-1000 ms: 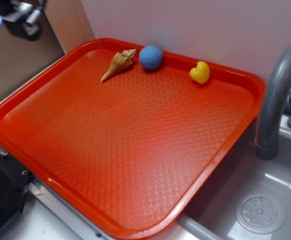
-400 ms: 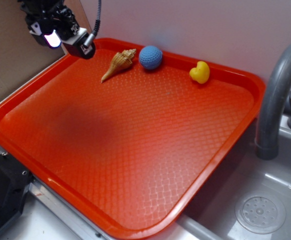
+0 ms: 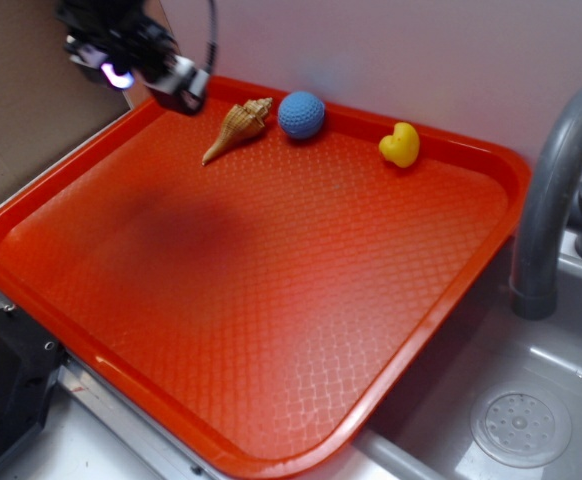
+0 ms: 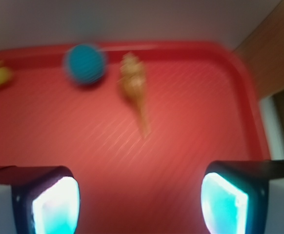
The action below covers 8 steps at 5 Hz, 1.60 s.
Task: Grab the blue ball.
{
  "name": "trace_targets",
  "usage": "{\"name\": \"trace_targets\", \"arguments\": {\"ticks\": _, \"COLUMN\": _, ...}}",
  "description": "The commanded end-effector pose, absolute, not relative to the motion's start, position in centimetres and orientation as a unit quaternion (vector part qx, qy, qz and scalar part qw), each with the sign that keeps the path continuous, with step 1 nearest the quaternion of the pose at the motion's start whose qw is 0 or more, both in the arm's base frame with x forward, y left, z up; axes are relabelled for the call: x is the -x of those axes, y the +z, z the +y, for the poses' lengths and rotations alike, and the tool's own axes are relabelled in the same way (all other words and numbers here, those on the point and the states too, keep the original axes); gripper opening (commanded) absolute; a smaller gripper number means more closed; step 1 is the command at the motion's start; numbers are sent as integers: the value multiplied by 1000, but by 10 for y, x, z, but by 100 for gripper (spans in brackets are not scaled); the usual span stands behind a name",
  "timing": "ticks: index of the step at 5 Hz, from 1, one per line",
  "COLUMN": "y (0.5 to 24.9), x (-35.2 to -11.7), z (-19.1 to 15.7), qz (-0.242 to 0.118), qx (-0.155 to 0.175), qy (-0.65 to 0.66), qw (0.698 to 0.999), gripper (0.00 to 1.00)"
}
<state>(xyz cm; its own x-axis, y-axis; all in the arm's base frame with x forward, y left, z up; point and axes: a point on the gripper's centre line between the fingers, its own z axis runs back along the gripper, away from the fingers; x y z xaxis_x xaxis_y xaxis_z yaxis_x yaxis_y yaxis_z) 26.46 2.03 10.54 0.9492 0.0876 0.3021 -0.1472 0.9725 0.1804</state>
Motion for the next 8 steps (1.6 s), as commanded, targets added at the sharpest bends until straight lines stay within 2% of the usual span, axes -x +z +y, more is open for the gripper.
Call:
{"name": "trace_targets", "arguments": {"ticks": 1, "y": 74, "x": -322, "z": 1, "qz": -199, "qx": -153, "qy": -16, "qw": 968, "gripper": 100}}
{"name": "trace_targets", "arguments": {"ticks": 2, "y": 66, "x": -330, "z": 0, "qz": -199, "qx": -121, "qy": -39, "qw": 972, "gripper": 100}}
{"name": "trace_targets", "arguments": {"ticks": 3, "y": 73, "x": -333, "z": -3, "qz": -223, "qx": -68, "qy": -67, "qw": 970, "gripper": 100}}
{"name": "trace_targets", "arguments": {"ticks": 4, "y": 75, "x": -340, "z": -10, "qz": -252, "qx": -58, "qy": -83, "qw": 963, "gripper": 100}}
{"name": "trace_targets", "arguments": {"ticks": 5, "y": 59, "x": -355, "z": -15, "qz": -252, "qx": -32, "qy": -99, "qw": 962, "gripper": 100}}
{"name": "trace_targets", "arguments": {"ticks": 7, "y": 34, "x": -374, "z": -7, "qz": -227, "qx": -62, "qy": -69, "qw": 970, "gripper": 100}}
{"name": "trace_targets", "arguments": {"ticks": 8, "y": 41, "x": -370, "z": -2, "qz": -215, "qx": -66, "qy": -58, "qw": 973, "gripper": 0}}
